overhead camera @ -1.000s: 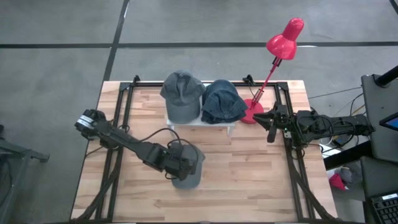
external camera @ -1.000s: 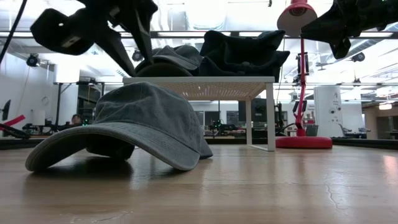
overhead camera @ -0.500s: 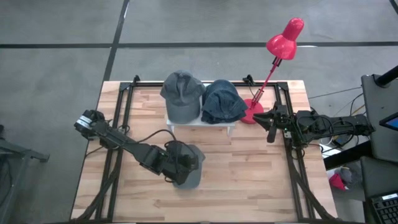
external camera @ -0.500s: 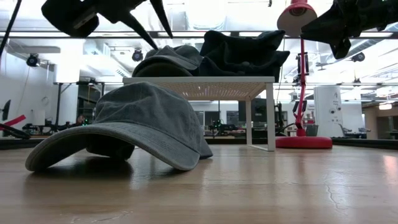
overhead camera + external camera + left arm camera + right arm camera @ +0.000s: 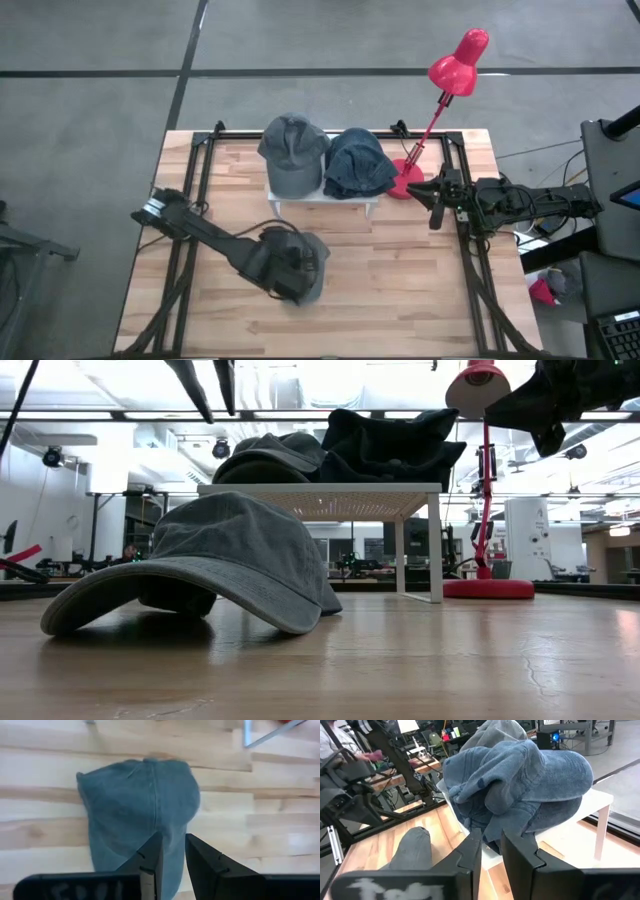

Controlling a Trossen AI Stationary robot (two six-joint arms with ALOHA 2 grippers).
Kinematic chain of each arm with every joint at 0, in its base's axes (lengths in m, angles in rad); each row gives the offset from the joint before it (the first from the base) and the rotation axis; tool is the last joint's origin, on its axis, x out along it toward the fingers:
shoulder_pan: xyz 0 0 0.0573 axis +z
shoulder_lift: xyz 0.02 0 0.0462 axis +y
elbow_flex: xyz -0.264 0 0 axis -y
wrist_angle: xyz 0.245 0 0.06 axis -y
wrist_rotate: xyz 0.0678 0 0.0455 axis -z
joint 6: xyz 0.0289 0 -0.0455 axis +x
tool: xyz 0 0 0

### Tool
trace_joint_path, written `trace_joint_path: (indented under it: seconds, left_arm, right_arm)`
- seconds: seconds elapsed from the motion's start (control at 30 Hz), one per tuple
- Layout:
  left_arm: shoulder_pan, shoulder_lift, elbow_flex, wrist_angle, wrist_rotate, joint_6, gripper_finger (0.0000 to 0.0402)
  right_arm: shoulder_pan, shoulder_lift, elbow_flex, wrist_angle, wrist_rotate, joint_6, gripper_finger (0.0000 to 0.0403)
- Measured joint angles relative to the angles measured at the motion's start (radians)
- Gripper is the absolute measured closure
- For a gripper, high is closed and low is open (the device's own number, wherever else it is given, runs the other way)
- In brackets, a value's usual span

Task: Pick & Place hat
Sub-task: Stack the gray cap on the other gray cap on the shelf

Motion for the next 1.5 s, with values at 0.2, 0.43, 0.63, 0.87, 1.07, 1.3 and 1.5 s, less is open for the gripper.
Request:
trace_joint_path:
  seconds: [0.2, 0.43, 0.63, 0.87, 1.07, 1.3, 1.5]
  left_arm:
    - [0.001, 0.107, 0.083, -0.038, 0.031, -0.006, 0.0328]
    - [0.002, 0.147, 0.076, -0.046, 0.041, -0.003, 0.0328]
    - [0.002, 0.156, 0.075, -0.044, 0.038, 0.008, 0.0323]
    - [0.002, 0.150, 0.075, -0.045, 0.008, 0.033, 0.0291]
    - [0.003, 0.151, 0.071, -0.045, -0.003, 0.034, 0.0246]
    - [0.026, 0.170, 0.070, -0.044, -0.003, 0.074, 0.0202]
    - [0.058, 0.224, 0.070, -0.024, 0.037, 0.136, 0.0182]
  right_arm:
    - [0.000, 0.000, 0.000, -0.006, 0.000, 0.000, 0.0331]
    - [0.000, 0.000, 0.000, -0.006, 0.000, 0.000, 0.0320]
    - [0.000, 0.000, 0.000, -0.006, 0.000, 0.000, 0.0314]
    - [0.000, 0.000, 0.000, -0.006, 0.000, 0.000, 0.0321]
    - [0.000, 0.000, 0.000, -0.006, 0.000, 0.000, 0.0332]
    - [0.000, 0.000, 0.000, -0.006, 0.000, 0.000, 0.0330]
    - [0.000, 0.000, 0.000, -0.006, 0.000, 0.000, 0.0320]
